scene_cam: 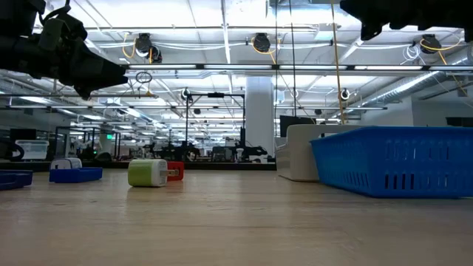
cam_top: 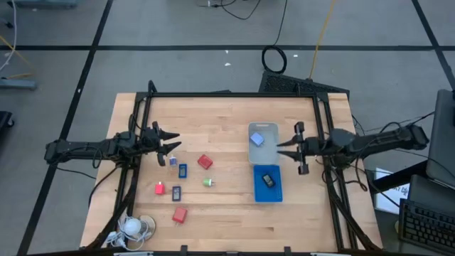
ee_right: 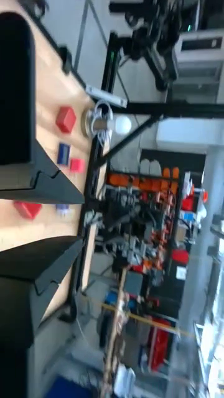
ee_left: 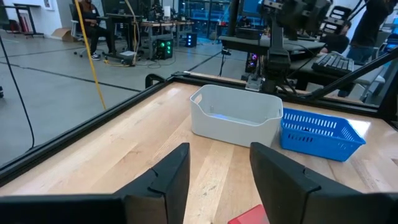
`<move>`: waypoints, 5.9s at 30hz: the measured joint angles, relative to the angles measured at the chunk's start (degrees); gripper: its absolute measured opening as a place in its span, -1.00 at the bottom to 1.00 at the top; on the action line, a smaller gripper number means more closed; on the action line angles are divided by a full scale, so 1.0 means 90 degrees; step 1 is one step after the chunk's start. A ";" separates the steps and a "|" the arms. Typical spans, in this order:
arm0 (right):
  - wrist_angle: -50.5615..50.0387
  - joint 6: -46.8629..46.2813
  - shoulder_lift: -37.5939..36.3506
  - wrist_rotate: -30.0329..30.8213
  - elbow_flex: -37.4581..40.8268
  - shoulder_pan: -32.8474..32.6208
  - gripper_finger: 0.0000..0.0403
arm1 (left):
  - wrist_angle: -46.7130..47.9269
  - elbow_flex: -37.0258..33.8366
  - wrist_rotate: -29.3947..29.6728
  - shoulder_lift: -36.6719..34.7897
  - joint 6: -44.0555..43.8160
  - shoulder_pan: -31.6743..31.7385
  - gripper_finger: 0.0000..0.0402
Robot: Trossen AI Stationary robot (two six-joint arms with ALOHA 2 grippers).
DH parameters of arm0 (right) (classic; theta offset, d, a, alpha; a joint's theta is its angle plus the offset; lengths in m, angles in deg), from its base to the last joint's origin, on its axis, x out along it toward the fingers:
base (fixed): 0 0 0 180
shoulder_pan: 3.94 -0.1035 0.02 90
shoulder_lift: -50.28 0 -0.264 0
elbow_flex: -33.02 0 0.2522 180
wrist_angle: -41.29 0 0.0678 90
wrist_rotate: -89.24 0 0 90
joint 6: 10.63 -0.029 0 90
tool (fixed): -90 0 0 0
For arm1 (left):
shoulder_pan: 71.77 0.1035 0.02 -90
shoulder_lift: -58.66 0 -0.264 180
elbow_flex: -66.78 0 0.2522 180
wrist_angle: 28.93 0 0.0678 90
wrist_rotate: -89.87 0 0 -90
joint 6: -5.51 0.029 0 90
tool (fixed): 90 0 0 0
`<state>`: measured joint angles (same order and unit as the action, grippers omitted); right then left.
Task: Pick & Place Office items
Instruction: Put the top red charger adapter into the gray bin
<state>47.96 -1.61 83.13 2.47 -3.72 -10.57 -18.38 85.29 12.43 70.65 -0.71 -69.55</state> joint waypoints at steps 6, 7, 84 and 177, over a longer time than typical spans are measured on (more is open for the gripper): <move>-0.0065 0.0083 -0.0098 -0.0019 0.0003 0.0300 -0.57 | 0.0002 0.0000 0.0000 0.0001 -0.0002 -0.0001 -0.06; -0.0062 0.0084 -0.0098 -0.0027 0.0018 0.0309 -0.57 | 0.0000 0.0000 0.0000 -0.0002 0.0000 0.0001 -0.04; 0.0522 -0.1768 -0.2053 -0.2212 0.2263 0.0303 -0.57 | -0.0087 0.0000 0.0000 0.0000 -0.0034 0.0006 0.07; 0.0314 -0.1751 -0.2052 -0.2205 0.2271 0.0308 -0.57 | 0.2710 0.3898 0.0459 0.6385 0.1705 -0.1165 0.06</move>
<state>50.79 -17.37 64.67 -17.38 16.72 -7.80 6.00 120.37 16.56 128.11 14.63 -80.04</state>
